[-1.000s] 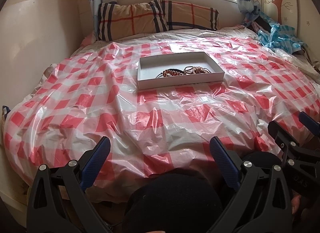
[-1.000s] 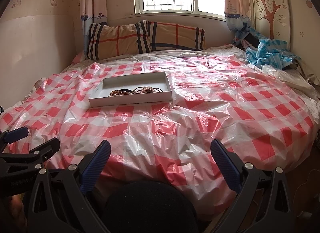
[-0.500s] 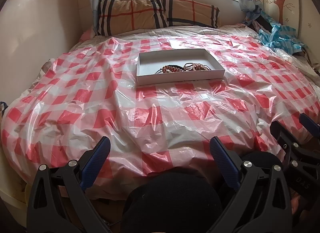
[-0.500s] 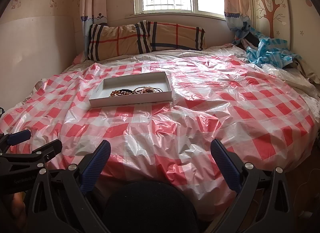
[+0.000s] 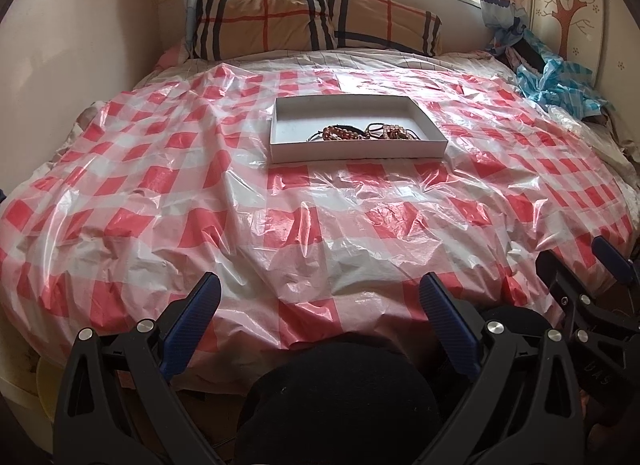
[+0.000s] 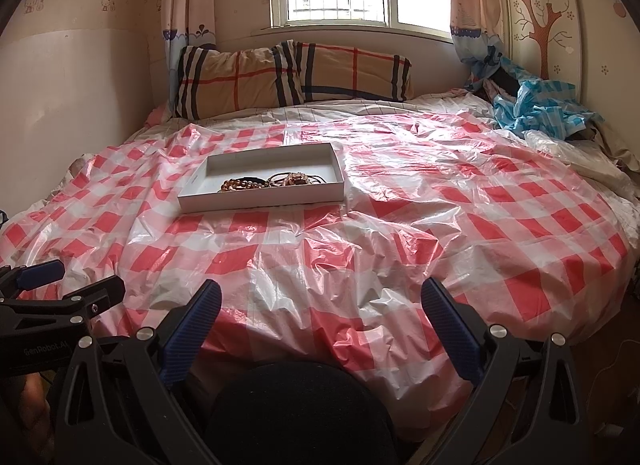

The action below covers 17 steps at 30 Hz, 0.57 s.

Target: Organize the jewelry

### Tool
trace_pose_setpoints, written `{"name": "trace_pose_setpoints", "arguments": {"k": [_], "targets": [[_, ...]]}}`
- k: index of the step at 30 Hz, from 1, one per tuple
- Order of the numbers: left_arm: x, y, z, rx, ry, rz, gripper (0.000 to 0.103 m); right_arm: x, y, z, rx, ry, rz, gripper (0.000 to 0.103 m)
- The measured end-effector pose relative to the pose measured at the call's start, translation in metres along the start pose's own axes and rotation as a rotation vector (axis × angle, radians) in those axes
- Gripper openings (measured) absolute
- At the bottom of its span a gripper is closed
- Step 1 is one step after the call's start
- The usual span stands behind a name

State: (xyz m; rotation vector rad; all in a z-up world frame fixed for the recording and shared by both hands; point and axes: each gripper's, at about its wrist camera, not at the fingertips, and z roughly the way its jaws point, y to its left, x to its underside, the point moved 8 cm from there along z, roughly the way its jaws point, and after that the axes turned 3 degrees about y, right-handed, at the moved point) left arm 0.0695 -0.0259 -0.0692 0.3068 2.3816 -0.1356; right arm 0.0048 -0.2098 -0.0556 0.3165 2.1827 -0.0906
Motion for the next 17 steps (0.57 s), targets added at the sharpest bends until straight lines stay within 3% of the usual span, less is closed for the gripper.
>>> {"name": "trace_pose_setpoints", "arguments": {"k": [4,11,17], "targets": [[-0.001,0.002,-0.006,-0.02,-0.033,-0.007,0.095,0.0,0.0,0.0,-0.001,0.001,0.002,0.096],[0.001,0.011,0.001,-0.074,0.012,-0.035,0.095,0.0,0.0,0.0,-0.002,0.0,0.003,0.096],[0.002,0.015,-0.001,-0.092,0.005,-0.052,0.095,0.0,0.0,0.001,-0.002,0.001,0.003,0.096]]}}
